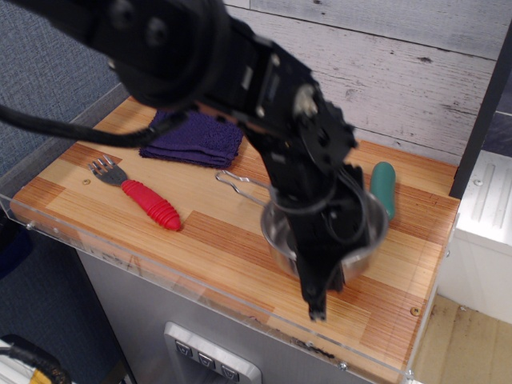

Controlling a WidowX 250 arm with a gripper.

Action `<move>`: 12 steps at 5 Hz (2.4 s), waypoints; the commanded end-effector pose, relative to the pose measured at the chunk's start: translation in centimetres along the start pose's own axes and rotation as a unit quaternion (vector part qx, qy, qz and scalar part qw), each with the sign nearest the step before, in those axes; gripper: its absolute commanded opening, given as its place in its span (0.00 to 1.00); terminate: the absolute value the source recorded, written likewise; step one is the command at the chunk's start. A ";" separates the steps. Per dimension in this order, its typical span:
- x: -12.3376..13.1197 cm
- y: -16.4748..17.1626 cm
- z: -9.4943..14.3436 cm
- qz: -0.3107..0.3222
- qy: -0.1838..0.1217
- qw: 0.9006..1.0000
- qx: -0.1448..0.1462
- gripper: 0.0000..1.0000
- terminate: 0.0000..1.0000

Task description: Move the silver pot into the corner in front of the pickle.

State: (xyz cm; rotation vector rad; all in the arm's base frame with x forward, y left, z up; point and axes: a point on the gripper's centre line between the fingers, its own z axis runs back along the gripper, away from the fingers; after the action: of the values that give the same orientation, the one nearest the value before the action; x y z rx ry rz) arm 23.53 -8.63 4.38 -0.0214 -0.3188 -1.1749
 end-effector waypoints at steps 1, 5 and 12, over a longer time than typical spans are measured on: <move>0.3 -1.1 -1.7 -0.026 0.004 0.999 -0.020 0.00 0.00; -0.1 -0.9 -2.3 0.006 0.042 0.998 -0.040 1.00 0.00; 2.7 1.1 8.1 0.021 -0.006 0.999 -0.043 1.00 0.00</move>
State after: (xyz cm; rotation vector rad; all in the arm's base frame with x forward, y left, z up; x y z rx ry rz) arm 23.42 -9.60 11.46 -0.1265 -0.2282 -1.1378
